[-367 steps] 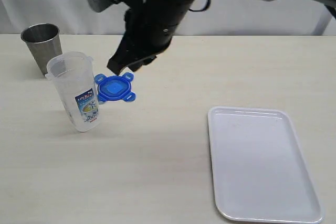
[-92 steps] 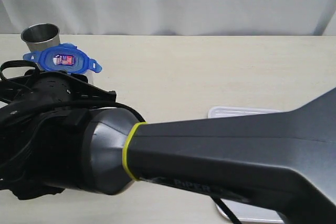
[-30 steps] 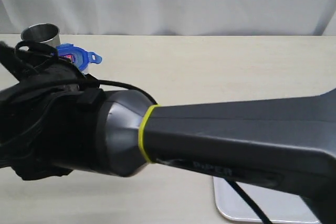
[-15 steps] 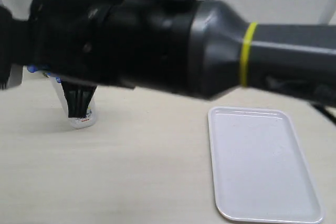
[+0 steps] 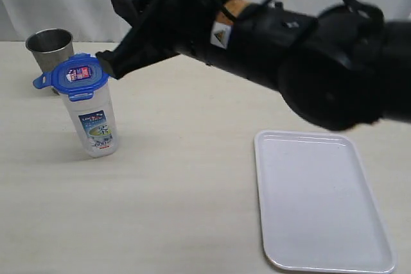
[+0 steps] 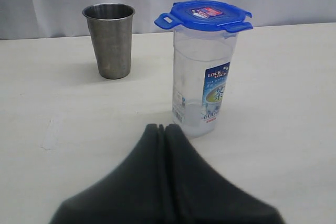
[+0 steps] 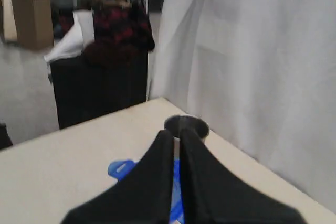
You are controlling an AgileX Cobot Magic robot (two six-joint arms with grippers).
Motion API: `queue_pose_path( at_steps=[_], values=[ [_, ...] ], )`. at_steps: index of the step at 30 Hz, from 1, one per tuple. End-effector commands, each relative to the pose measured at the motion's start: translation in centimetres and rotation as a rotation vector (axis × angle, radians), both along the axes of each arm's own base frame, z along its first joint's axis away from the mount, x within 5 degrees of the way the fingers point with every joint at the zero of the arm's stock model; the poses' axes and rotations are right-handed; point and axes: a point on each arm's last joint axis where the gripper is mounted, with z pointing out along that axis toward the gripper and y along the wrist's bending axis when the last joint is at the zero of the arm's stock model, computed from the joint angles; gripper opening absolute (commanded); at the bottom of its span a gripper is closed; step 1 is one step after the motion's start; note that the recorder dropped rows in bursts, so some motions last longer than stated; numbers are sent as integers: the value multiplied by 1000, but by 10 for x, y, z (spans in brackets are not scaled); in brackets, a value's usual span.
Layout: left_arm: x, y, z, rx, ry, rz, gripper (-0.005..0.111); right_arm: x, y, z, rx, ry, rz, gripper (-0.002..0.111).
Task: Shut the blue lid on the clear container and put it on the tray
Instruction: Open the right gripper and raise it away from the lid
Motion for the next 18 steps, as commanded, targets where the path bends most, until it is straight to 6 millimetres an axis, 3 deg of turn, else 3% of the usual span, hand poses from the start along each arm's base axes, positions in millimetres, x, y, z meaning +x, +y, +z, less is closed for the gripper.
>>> queue_pose_path(
  at_steps=[1, 4, 10, 18],
  values=[
    [0, 0, 1, -4, -11, 5, 0, -20, -29, -2, 230, -92, -13, 5],
    [0, 1, 1, 24, -17, 7, 0, -15, -49, -5, 232, -59, -78, 5],
    [1, 2, 1, 41, -28, 8, 0, 15, -88, -8, 120, 98, -167, 4],
    [1, 2, 44, -181, -472, 20, 0, 49, -109, -11, 214, 308, 153, 4]
  ],
)
